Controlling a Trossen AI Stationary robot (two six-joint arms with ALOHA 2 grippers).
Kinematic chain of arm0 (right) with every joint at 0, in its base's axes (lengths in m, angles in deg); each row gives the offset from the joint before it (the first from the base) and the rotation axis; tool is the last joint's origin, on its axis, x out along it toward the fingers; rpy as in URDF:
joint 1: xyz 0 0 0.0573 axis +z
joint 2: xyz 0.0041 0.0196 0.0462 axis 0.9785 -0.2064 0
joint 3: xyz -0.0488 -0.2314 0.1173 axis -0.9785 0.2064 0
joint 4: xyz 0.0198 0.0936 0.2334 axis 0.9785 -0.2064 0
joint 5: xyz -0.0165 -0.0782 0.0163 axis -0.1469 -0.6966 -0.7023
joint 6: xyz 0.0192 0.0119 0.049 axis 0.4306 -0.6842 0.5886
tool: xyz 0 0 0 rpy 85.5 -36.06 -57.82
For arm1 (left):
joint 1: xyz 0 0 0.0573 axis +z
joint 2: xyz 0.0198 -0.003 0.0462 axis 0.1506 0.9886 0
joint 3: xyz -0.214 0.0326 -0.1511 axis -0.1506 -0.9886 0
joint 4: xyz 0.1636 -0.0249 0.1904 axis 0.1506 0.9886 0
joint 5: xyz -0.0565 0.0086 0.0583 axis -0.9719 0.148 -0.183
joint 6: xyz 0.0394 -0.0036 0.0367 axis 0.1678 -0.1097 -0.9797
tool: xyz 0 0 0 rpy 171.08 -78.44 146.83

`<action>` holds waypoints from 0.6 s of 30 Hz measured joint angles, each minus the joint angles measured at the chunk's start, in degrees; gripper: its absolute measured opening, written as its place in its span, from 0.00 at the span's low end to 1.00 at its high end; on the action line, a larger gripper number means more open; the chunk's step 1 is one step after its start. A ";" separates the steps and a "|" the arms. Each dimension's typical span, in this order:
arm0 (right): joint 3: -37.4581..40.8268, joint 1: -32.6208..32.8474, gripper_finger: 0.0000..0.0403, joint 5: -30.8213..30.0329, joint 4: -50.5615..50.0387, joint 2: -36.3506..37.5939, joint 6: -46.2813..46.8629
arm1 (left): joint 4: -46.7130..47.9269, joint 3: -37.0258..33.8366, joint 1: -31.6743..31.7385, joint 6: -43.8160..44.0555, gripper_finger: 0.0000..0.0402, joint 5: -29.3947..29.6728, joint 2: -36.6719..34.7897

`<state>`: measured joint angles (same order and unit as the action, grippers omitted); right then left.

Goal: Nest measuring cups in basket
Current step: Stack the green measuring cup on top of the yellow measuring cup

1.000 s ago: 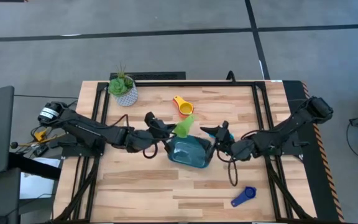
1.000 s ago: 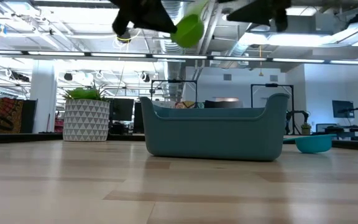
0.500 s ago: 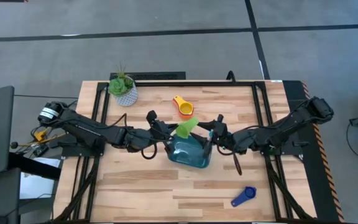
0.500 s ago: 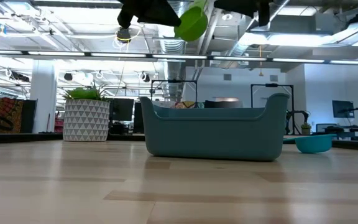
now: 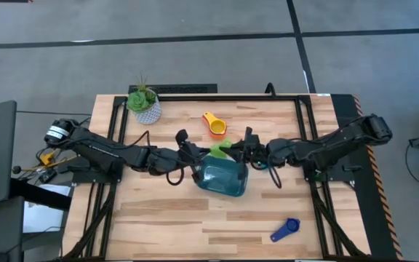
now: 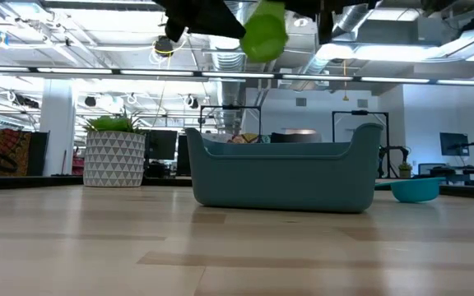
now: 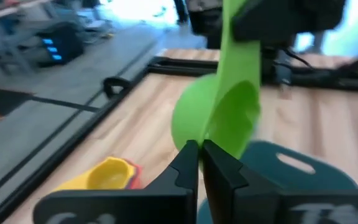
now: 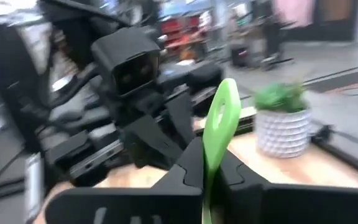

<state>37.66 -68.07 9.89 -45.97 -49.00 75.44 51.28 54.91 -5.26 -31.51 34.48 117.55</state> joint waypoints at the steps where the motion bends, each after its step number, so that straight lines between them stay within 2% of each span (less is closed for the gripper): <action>1: 0.00 -0.88 0.04 3.02 -1.28 0.50 0.19 | 0.60 0.00 0.03 -0.33 0.01 -1.23 -0.02; 4: -0.02 -4.46 0.04 12.29 -6.16 2.23 3.81 | 1.79 0.00 -0.03 -1.37 0.04 -3.04 0.02; 7: -0.02 -9.05 0.02 25.40 -12.64 3.69 6.29 | 1.84 0.17 -0.28 -2.44 0.08 -5.15 0.02; 10: -0.02 -13.83 0.02 41.33 -17.42 3.93 9.21 | 0.50 0.60 0.11 -2.57 0.12 -12.66 0.02; 12: -0.02 -16.19 0.02 49.35 -20.14 3.84 9.94 | -0.92 1.09 0.87 -2.61 0.15 -16.43 0.02; 14: -0.02 -17.18 0.02 52.96 -22.71 3.57 9.74 | -1.55 1.51 1.94 -3.13 0.18 -17.94 0.02; 18: 0.12 -17.19 0.01 54.64 -24.95 2.49 9.48 | -4.35 2.08 5.07 -3.17 0.26 -21.91 0.02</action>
<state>37.78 -85.27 64.53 -70.92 -46.51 84.92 46.93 56.99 -0.20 -34.68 12.57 117.57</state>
